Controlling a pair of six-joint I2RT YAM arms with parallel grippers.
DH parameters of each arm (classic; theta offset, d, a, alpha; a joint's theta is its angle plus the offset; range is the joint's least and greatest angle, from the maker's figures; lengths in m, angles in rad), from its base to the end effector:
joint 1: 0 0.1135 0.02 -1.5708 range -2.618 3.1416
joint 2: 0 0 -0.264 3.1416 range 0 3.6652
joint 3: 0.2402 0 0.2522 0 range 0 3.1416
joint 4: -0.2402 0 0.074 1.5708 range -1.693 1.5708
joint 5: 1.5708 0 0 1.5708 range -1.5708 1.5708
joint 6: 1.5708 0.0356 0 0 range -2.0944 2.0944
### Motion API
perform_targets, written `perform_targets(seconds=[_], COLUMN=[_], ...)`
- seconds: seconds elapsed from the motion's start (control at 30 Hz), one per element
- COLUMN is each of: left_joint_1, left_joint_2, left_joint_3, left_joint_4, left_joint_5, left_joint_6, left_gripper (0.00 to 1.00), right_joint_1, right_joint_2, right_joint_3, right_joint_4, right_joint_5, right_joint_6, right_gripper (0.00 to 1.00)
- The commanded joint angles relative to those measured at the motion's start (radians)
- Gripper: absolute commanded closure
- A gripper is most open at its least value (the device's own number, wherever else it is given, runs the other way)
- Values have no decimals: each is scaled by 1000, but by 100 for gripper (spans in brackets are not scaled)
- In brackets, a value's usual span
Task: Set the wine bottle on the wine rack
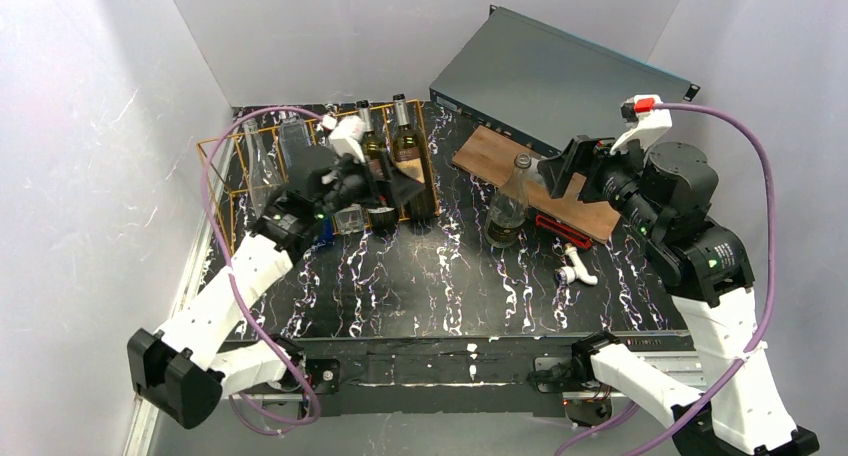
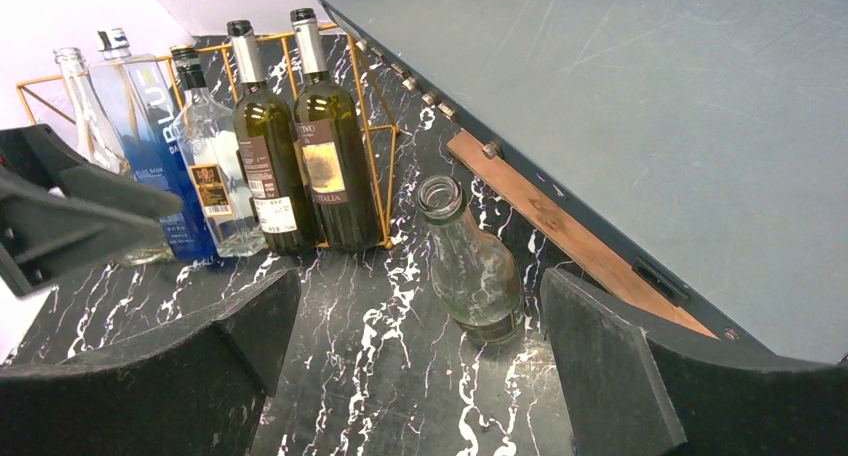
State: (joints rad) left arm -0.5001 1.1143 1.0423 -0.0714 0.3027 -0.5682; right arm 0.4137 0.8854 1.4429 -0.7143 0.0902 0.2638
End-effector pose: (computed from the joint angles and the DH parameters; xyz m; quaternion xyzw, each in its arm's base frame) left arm 0.2223 -0.1336 0.3773 0.0732 0.7502 -0.4276 0.4990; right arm 0.1269 0.0522 0.4813 -0.0277 0.7596 0.1833 0.6234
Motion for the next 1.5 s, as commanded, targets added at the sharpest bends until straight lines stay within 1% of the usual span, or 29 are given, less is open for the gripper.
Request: perform_targets(seconds=[0.0,0.07,0.13,0.27,0.4,0.5,0.7,0.9,1.33,1.47], left_joint_1=[-222,-295,-332,-390,-438,-454,-468,-468,-468,-468], left_joint_2=[1,18,49,149,223,290,407,500,603,638], left_joint_3=[0,-19,-24,10,0,24,86,155,261,293], left_joint_4=[220,295,350,395,506,563,610,629,625,625], left_joint_5=[-149,-192,-204,-243,-317,-328,-342,-303,-418,-406], left_joint_6=[192,260,286,344,395,390,406,392,386,386], left_gripper=[13,13,13,14,14,14,14,15,17,19], right_joint_1=[-1,-2,-2,-2,-1,-1,-2,-1,-1,-1], right_joint_2=[-23,-31,-37,-44,-48,-55,-70,-82,-86,-85], right_joint_3=[6,3,3,13,36,51,50,47,46,44], right_joint_4=[35,30,26,20,7,-6,-22,-32,-43,-43], right_joint_5=[9,13,18,28,32,43,51,65,80,81], right_joint_6=[-1,-1,-1,-4,-7,-13,-14,-19,-34,-35], right_gripper=[0,0,0,0,0,0,0,0,0,0])
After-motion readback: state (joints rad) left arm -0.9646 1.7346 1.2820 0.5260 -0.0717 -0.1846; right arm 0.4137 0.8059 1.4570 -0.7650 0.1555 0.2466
